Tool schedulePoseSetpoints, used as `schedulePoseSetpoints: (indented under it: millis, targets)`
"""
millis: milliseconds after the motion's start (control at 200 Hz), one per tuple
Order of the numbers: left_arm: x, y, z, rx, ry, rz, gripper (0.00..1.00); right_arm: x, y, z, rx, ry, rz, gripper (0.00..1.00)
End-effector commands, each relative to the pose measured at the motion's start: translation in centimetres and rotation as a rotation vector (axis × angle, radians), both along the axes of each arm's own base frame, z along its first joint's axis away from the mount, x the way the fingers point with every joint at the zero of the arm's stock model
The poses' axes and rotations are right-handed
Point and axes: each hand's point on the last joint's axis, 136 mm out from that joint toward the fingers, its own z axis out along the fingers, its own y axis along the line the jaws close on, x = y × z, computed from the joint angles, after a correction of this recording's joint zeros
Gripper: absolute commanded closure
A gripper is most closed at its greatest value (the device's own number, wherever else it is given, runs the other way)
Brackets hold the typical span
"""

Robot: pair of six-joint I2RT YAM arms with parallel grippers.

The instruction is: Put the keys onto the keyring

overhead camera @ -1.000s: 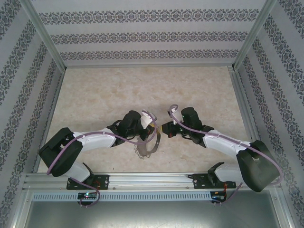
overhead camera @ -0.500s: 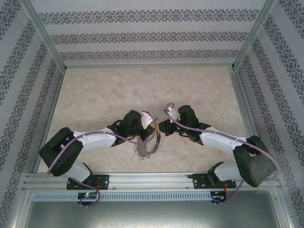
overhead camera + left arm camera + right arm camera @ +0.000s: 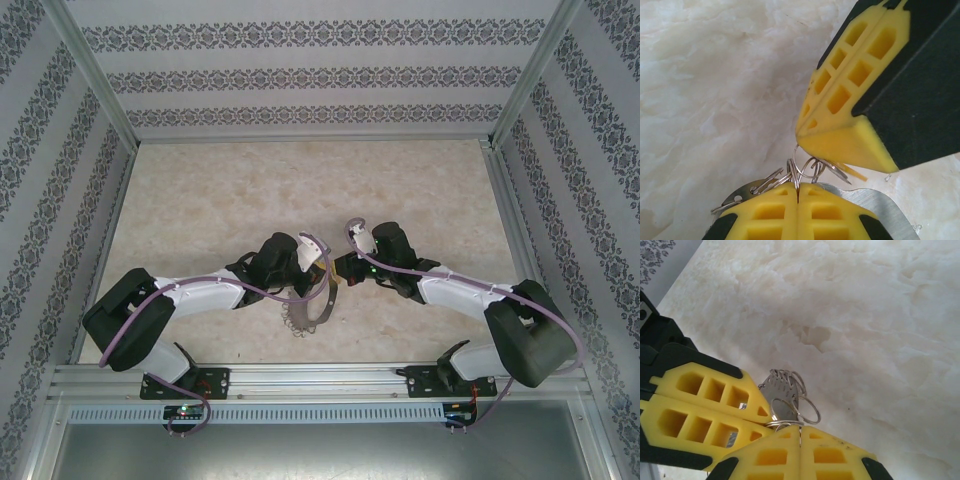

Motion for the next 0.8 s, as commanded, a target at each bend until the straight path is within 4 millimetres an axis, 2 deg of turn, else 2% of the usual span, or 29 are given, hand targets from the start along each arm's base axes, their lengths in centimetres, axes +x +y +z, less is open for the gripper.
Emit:
schedulePoseSetpoints:
  millis: [0, 335, 794]
  targets:
    - [-0.2, -0.9, 1.4, -0.038, -0.026, -0.024, 1.0, 0.4, -1.1, -1.4, -0.044, -0.006, -0.04, 1.0]
    - [-0.2, -0.8, 1.5, -0.039, -0.029, -0.019, 1.0, 0.2, -2.3, -1.9, -0.057, 0.0, -0.076, 1.0]
    - [-0.1, -0.8, 1.6, -0.044, -0.032, -0.012, 1.0, 0.0, -2.2, -1.8, -0.043, 0.007, -0.073, 1.0]
